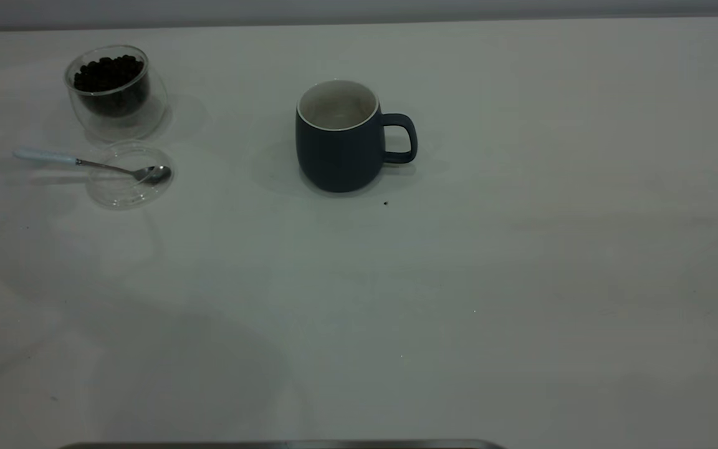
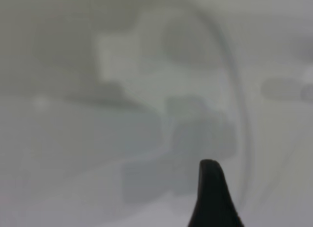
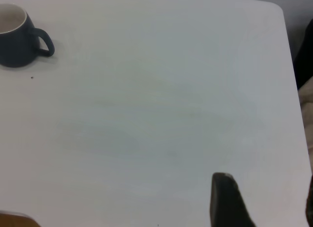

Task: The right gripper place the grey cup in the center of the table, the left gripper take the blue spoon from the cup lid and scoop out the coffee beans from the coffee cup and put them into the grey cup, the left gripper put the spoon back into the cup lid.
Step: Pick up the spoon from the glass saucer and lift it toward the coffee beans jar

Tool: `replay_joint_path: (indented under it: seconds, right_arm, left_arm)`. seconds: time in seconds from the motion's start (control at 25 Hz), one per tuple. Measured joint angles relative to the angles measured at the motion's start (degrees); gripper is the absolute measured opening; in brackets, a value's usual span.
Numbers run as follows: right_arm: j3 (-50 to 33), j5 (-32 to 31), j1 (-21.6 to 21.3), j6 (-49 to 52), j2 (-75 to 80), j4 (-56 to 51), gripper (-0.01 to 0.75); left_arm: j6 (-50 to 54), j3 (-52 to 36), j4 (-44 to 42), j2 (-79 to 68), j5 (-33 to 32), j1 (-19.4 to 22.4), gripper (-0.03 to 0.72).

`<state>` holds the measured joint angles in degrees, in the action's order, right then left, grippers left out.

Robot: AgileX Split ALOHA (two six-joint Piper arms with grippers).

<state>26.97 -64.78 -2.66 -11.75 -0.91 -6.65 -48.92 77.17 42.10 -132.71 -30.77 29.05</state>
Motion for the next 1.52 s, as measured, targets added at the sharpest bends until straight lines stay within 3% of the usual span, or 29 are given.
replay_joint_path:
  seconds: [0.2, 0.48, 0.8, 1.12, 1.52]
  right_arm:
    - [0.0, 0.0, 0.0, 0.05, 0.0, 0.0, 0.358]
    - [0.0, 0.0, 0.0, 0.05, 0.0, 0.0, 0.358]
    - [0.0, 0.0, 0.0, 0.05, 0.0, 0.0, 0.358]
    - [0.0, 0.0, 0.0, 0.05, 0.0, 0.0, 0.358]
    - [0.0, 0.0, 0.0, 0.05, 0.0, 0.0, 0.358]
  left_arm:
    - [-7.62, 0.8, 8.06, -0.14, -1.04, -0.06, 0.565]
    - [-19.02, 3.97, 21.25, -0.4, -8.63, -0.06, 0.565]
    - [-26.46, 3.97, 22.02, -1.17, -12.14, -1.06, 0.547]
    - [-29.0, 3.97, 23.84, -5.64, -11.25, -2.71, 0.49]
    - [-34.87, 4.04, 28.43, -9.46, -10.54, -2.91, 0.485]
